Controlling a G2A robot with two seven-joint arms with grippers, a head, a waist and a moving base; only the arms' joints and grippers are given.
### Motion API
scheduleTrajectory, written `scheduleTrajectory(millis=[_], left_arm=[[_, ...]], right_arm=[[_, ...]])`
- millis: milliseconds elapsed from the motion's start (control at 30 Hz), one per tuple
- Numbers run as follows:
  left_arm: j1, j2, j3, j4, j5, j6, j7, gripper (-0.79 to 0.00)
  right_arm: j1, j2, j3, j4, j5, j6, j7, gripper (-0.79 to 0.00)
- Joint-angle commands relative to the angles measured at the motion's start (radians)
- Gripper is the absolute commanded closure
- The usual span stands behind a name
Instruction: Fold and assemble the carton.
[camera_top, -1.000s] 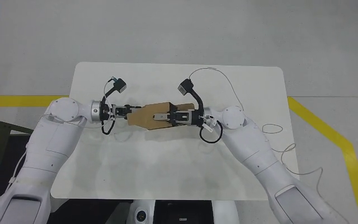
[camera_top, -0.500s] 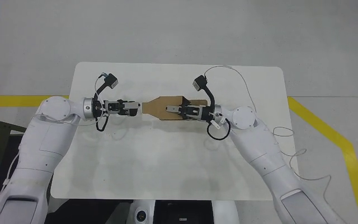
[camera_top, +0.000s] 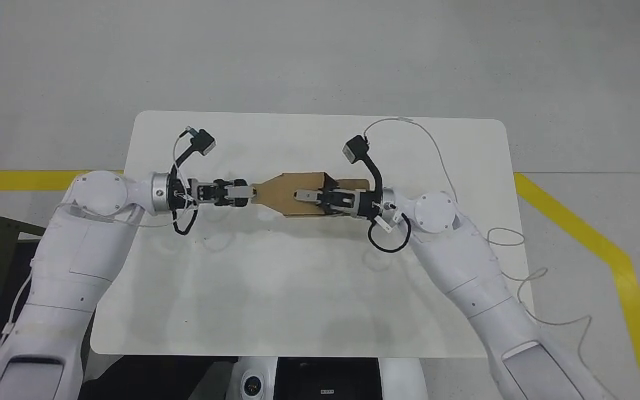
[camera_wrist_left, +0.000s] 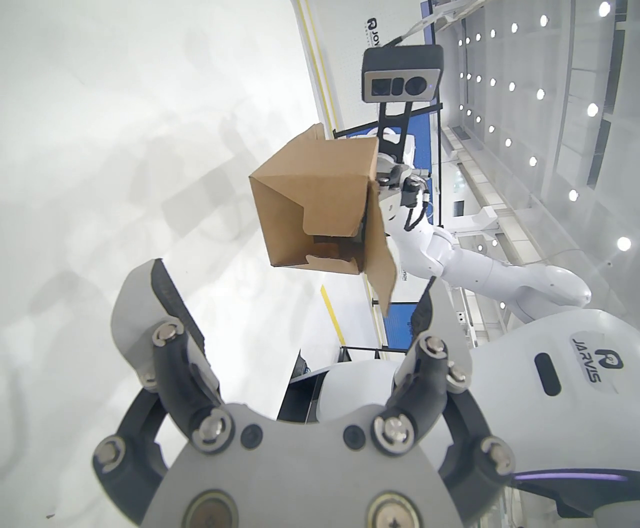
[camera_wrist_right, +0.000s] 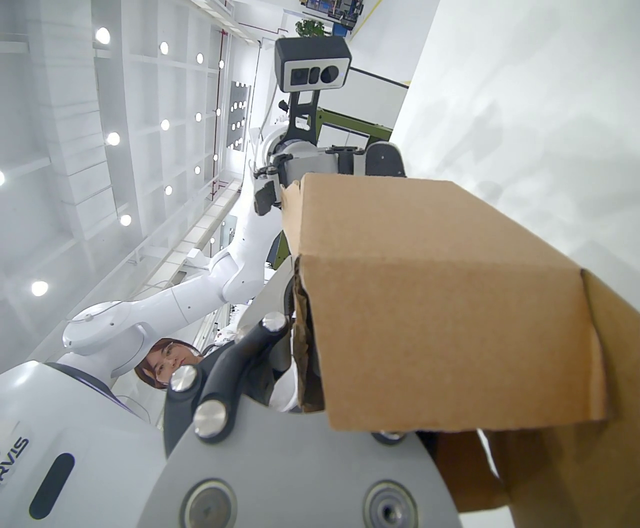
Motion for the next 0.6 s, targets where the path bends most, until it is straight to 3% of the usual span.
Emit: scheduleTrajectory(millis=[0,567], left_arm=[[0.003,0.0,0.002,0.004,0.004,0.008,0.004,-0.785],[0.004,-0.006,0.037,0.025,-0.007,0.029,-0.009,-0.785]], right_arm=[[0.003,0.0,0.0,-0.002,0.003,-0.002,0.002,0.0],[0.015,-0.014,-0.03,-0.026,0.079,-0.044,0.026,0.0]])
